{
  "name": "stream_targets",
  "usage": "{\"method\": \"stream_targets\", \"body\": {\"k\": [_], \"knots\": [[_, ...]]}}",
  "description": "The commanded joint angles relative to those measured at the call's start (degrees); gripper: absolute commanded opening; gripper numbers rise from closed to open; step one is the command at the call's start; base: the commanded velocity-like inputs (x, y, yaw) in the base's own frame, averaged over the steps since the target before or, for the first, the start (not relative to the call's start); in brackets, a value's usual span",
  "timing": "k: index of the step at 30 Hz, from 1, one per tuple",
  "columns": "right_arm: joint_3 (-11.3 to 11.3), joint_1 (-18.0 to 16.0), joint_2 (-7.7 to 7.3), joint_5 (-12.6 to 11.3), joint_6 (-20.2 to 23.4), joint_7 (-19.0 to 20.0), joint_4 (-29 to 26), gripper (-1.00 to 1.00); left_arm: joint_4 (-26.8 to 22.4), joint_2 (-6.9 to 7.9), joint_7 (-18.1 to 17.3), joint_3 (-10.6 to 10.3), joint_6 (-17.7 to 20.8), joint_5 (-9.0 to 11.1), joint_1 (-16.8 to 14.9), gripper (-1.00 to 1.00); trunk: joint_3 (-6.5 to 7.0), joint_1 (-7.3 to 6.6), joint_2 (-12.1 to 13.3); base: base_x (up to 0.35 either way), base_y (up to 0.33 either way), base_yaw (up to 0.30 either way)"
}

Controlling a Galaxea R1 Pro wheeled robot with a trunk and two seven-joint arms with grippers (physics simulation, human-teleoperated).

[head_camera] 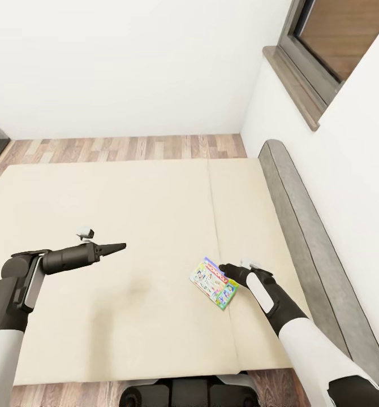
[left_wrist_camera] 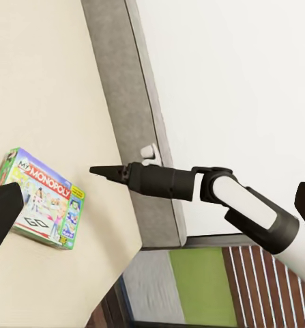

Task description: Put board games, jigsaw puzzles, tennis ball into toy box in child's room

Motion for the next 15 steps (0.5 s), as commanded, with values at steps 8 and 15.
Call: {"method": "stream_targets", "body": {"k": [8,15], "knots": [[0.19,-0.02,-0.06,0.38,0.06,-0.48,-0.12,1.0,0.0,-0.34,0.56,0.0,0.54,0.14,-0.03,1.0,-0.83,0.03,-0.09,0.0,0.0,0.0],[0.21,-0.02,-0.11,0.49,0.04,-0.45,-0.12,1.0,0.0,-0.58,0.62,0.0,0.54,0.08,-0.03,1.0,-1.49,0.03,-0.09,0.0,0.0,0.0]]}}
